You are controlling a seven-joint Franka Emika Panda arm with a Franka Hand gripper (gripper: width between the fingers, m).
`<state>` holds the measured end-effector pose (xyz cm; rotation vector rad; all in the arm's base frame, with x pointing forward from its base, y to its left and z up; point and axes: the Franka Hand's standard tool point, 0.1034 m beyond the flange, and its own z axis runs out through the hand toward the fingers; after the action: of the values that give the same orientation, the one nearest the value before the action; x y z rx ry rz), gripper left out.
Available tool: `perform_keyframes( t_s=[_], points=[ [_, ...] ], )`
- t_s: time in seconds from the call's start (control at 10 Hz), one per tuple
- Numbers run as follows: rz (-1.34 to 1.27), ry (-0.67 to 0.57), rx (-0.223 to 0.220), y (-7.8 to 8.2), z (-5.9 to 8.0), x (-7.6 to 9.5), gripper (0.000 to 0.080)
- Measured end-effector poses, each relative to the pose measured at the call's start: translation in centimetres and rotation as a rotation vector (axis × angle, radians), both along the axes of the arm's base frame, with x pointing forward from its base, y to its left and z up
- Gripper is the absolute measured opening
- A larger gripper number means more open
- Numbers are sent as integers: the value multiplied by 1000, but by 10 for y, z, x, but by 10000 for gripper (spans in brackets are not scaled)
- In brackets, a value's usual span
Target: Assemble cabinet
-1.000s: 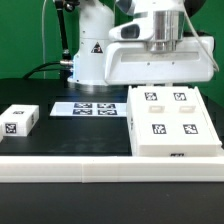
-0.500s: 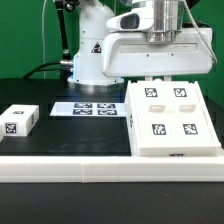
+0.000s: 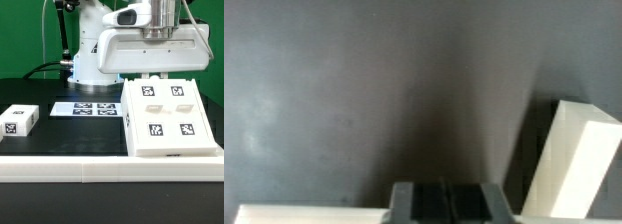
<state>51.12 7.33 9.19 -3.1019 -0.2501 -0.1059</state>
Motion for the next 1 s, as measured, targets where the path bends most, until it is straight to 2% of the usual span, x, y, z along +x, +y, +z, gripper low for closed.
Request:
perform_keyframes(
  t_s=[0.2, 0.6, 1.0],
  points=[
    [2, 19, 0, 3, 14, 12, 2],
    [3, 26, -1, 3, 9, 7, 2],
    [3, 40, -2, 2, 22, 13, 2]
  ],
)
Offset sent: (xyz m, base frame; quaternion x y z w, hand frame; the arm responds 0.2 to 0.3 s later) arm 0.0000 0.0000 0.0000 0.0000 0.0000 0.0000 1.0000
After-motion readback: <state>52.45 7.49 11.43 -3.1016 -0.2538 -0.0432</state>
